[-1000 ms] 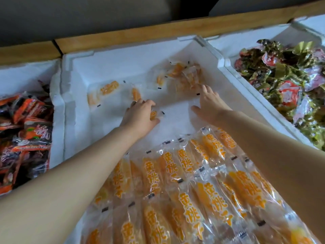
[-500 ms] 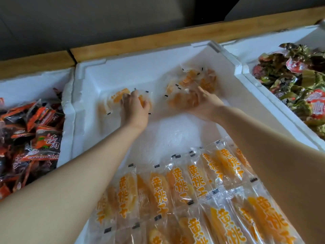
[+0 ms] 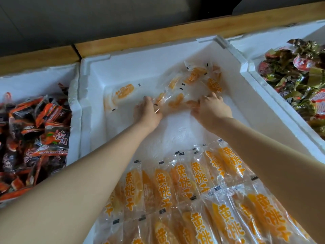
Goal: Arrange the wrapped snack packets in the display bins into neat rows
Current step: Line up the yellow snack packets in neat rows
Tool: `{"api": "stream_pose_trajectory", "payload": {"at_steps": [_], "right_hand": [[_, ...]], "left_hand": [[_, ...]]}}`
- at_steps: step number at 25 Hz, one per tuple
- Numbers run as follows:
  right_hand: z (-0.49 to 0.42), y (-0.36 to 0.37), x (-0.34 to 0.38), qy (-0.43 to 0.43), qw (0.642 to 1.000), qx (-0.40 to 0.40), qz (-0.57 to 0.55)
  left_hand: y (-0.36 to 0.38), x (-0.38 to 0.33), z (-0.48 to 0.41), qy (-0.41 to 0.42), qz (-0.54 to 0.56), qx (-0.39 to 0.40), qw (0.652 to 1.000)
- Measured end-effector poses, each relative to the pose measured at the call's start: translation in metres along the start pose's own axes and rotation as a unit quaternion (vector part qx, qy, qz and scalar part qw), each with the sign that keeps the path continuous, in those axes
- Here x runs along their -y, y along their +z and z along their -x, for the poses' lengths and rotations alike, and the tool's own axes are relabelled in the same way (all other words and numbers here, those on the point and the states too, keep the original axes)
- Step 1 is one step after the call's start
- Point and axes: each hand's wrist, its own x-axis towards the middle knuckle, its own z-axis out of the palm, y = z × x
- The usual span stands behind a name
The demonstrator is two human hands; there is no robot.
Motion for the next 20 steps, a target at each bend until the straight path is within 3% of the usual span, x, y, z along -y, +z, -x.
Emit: {"api": "stream_pose_trajectory", "payload": {"at_steps": [7,10,16,20], "right_hand": [[0.033,-0.03,0.0,0.057,0.973,0.019,-0.223],[0.054,-0.049,0.017,0.099,0.915,0.075,-0.383],[0.11,-0.069,0.051,0.117,0.815,0.172,-0.54],[0.13,-0.08,0.049,0.115,0.824,0.168,-0.529]], "left_hand": [[-0.028,0.0,0.041,0.015,0.093,0.016,0.995],[-0.041,-0.01,0.069,0.002,0.169,0.05,0.984],[-0.067,-0.045,0.118,-0.046,0.276,0.109,0.954],[-0.09,-0.051,0.137,-0.081,0.319,0.145,0.933]]}}
